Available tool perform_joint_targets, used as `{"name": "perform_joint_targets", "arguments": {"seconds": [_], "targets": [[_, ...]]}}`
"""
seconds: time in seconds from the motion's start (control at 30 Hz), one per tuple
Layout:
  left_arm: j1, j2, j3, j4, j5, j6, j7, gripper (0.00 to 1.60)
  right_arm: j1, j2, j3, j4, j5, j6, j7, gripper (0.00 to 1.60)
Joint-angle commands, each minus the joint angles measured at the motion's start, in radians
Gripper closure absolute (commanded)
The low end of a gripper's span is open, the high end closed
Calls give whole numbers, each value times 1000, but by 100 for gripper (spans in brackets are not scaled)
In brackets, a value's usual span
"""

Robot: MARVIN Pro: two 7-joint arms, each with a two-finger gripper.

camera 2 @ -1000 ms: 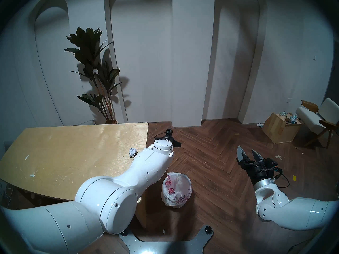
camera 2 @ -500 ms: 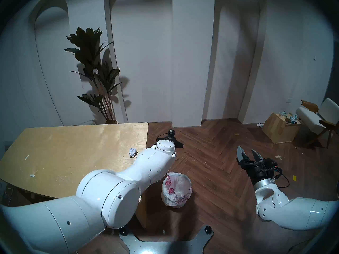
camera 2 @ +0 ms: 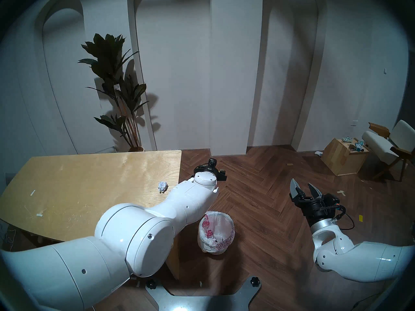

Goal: Put the trash into the trash bin on the ground

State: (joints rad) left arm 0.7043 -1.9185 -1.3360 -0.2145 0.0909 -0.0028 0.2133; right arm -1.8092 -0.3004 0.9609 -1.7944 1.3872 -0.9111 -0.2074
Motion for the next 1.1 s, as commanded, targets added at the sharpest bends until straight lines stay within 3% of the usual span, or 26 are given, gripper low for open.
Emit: {"name": "perform_joint_targets", "arguments": {"seconds": [0.0, 0.3, 0.63, 1.07], "targets": [[-45, -15, 4, 14, 3, -33, 2, 0, 3, 5, 8, -5, 4, -10, -2, 0], [-54, -10, -1, 33, -4, -42, 5, 0, 3, 5, 8, -5, 4, -10, -2, 0], [-78, 24, -4, -28, -4, -78, 42, 0, 5, 4, 7, -4, 3, -8, -1, 0], [-118, 203, -22, -107, 21, -106, 153, 0, 7, 3, 4, -2, 2, -5, 0, 0]]}}
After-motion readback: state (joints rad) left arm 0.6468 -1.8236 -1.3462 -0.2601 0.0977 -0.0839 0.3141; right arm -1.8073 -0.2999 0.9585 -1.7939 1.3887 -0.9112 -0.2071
